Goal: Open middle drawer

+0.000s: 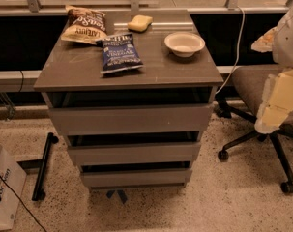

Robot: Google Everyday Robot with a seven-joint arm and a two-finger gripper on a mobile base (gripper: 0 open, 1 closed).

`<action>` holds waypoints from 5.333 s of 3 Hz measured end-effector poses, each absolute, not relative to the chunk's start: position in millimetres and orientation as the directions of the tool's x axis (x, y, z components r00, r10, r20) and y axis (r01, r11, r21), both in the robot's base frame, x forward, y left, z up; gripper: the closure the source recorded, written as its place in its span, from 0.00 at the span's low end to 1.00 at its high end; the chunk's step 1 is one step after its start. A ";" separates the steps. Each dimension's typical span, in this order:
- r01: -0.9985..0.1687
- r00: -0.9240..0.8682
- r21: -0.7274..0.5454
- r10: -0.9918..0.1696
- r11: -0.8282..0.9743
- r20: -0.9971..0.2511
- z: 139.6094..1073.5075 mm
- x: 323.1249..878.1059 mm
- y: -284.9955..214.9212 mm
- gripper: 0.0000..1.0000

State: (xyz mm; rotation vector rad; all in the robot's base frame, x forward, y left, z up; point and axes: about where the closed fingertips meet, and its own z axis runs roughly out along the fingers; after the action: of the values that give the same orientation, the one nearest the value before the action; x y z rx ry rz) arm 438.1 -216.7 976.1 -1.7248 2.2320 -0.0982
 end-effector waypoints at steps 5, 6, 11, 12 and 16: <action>-0.874 -0.203 -0.392 -0.949 0.287 -0.241 899.2 463.4 -215.3 0.00; -0.874 -0.203 -0.391 -0.949 0.287 -0.242 899.1 463.4 -215.2 0.00; -0.871 -0.274 -0.203 -0.786 0.447 -0.554 719.5 498.1 -65.4 0.00; -0.883 -0.287 -0.157 -0.773 0.443 -0.566 667.6 508.4 -51.9 0.00; -0.859 -0.379 -0.048 -0.697 0.510 -0.609 598.8 538.7 -80.5 0.00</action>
Offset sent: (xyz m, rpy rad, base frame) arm 0.0129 0.0045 -0.0359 0.0086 -0.0417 0.0422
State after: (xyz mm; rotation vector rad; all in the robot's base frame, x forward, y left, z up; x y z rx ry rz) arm 538.7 -80.5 598.8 -1.2667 2.1827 0.3717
